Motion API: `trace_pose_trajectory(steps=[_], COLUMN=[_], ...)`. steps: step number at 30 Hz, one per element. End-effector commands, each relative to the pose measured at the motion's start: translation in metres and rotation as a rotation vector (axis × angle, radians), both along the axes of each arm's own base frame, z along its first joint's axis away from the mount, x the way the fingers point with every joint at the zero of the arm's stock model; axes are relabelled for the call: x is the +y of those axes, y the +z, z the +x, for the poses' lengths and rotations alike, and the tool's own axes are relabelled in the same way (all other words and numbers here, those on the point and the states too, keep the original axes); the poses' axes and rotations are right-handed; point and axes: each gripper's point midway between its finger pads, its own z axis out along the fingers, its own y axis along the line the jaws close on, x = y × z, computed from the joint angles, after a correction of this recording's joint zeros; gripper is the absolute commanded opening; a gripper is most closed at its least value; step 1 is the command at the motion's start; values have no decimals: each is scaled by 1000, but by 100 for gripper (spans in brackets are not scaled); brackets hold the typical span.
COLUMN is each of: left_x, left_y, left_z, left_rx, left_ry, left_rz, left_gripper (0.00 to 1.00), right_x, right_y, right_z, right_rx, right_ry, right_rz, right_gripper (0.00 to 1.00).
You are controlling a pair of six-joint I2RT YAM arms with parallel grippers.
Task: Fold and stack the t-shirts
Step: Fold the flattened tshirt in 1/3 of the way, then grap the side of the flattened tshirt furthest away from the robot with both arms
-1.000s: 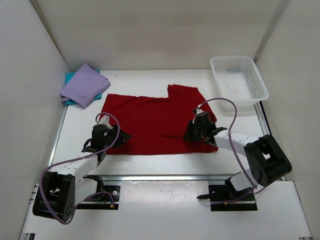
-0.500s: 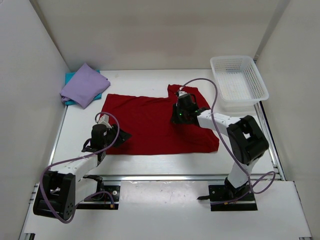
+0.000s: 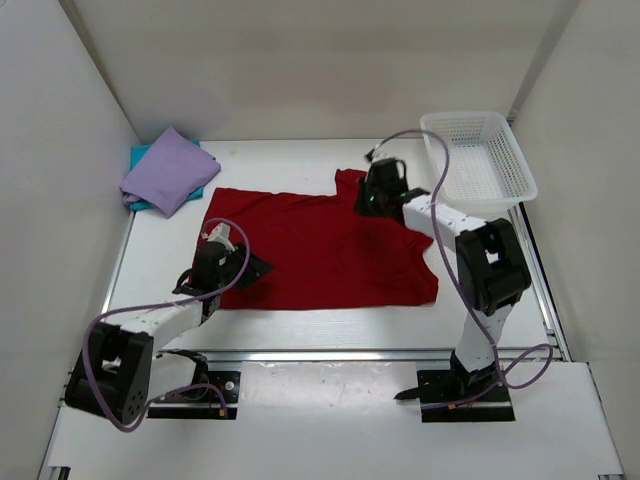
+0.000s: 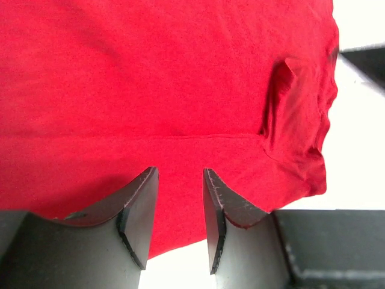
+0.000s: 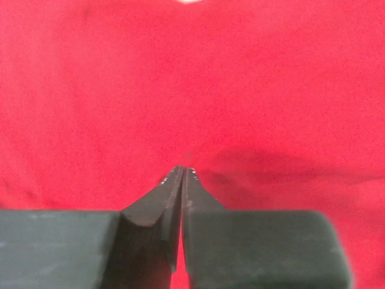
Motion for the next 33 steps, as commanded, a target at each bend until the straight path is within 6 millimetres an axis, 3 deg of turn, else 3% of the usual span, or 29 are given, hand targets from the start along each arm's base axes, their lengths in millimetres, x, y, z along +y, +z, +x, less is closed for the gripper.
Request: trace_pose_trajectory(steps=[1, 2, 3, 4, 5, 7, 8, 9, 10, 11, 12, 13, 14, 15, 16, 17, 18, 20, 21, 23, 24, 25, 26, 29, 33], left_x=[-23, -26, -30, -31, -29, -26, -21, -21, -18, -14, -12, -13, -14, -15, -16, -17, -18, -18, -20, -20, -20, -21, -21, -20, -21], left_y=[26, 25, 25, 29, 32, 33, 33, 33, 36, 33, 35, 34, 31, 28, 26, 24, 21, 18, 17, 16, 17, 19, 20, 23, 23], left_z=[24, 27, 31, 34, 41, 52, 60, 65, 69, 74, 80, 80, 81, 79, 80, 79, 77, 77, 76, 75, 76, 75, 75, 75, 70], left_rx=[-66, -60, -61, -62, -76, -75, -68, -64, -64, -62, -64, -55, -53, -44, -42, -37, -30, -24, -22, -22, -27, -26, -28, -37, -38], left_ry=[-25, -34, -41, -39, -28, -6, 11, 15, 25, 42, 52, 49, 48, 45, 48, 45, 42, 42, 36, 37, 35, 35, 31, 35, 24], left_rz=[-20, -21, -22, -33, -32, -30, -31, -45, -66, -63, -69, -74, -64, -63, -60, -63, -60, -58, -59, -55, -55, -61, -61, -62, -81], left_gripper=[46, 47, 46, 46, 46, 46, 46, 45, 45, 46, 45, 46, 45, 45, 45, 45, 45, 45, 45, 45, 44, 45, 45, 45, 45], right_x=[-44, -59, -71, -79, -88, -97, -103, -109, -108, -114, -113, -108, -114, -112, -109, -105, -107, -106, -105, -92, -96, -91, -87, -77, -70], right_y=[48, 30, 38, 32, 8, 18, -1, -6, 8, -17, -22, 6, 0, -26, -15, -23, -18, -32, -26, -27, -31, -27, -21, 20, 72], right_z=[83, 94, 113, 126, 130, 155, 158, 173, 186, 184, 199, 211, 221, 218, 231, 226, 229, 221, 223, 219, 215, 214, 213, 212, 199], right_rx=[-140, -107, -124, -103, -58, -88, -43, -40, -62, 5, 1, -35, -22, 29, -14, 15, -1, 37, 27, 37, 60, 63, 58, 1, -55], right_ry=[-150, -183, -213, -228, -241, -250, -256, -264, -253, -261, -242, -221, -237, -218, -218, -213, -208, -196, -193, -161, -160, -150, -144, -130, -124], right_rz=[49, 22, 34, 30, -1, 5, -5, -2, -13, -42, -51, -50, -75, -102, -94, -70, -40, -42, -39, -50, -59, -45, -41, -15, -23], right_gripper=[0, 0, 2, 9, 12, 29, 32, 37, 42, 44, 47, 50, 55, 56, 59, 60, 62, 61, 62, 50, 46, 30, 18, 1, 0])
